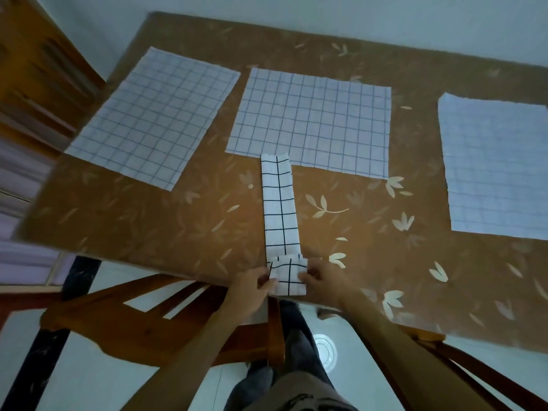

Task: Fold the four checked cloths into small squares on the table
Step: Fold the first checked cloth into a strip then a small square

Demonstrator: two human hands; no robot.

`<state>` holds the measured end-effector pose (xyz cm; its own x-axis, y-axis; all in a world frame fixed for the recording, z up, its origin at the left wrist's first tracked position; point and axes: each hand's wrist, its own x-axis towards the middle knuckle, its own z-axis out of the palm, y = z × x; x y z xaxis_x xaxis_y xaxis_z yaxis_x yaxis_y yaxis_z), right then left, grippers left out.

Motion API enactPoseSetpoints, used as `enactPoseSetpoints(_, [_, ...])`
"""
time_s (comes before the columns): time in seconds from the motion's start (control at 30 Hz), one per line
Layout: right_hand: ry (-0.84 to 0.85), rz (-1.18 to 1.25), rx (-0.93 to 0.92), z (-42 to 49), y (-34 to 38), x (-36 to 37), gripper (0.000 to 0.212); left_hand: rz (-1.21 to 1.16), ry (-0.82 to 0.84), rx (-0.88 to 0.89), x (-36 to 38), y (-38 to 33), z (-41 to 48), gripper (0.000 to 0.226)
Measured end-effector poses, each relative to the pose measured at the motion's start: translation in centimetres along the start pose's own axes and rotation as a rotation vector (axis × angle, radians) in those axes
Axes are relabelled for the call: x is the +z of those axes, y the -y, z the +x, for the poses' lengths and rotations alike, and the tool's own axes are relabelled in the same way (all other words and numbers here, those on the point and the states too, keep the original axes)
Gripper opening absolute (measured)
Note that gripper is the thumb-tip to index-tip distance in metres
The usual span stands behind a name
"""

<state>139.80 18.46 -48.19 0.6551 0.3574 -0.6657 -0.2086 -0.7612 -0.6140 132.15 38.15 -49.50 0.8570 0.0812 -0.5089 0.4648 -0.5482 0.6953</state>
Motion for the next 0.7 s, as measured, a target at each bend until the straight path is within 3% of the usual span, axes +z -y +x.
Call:
enactPoseSetpoints(0.23, [-0.001,-0.039,0.011,1.2,0.6,0.0,0.020,0.046,-0.088,-0.030,0.4,0.1,1.0,0.022])
enactPoseSetpoints(0.5, [-0.132,-0.172,0.012,3.0,-0.2,1.3,0.030,0.038,-0.091,-0.091,0.2,0.8,1.8,0.008])
enactPoseSetpoints(0.7, [-0.237,-0.216,0.046,3.2,-0.1,2.0,0.032,0.134,-0.190,-0.098,0.8,0.0,1.8,0.017])
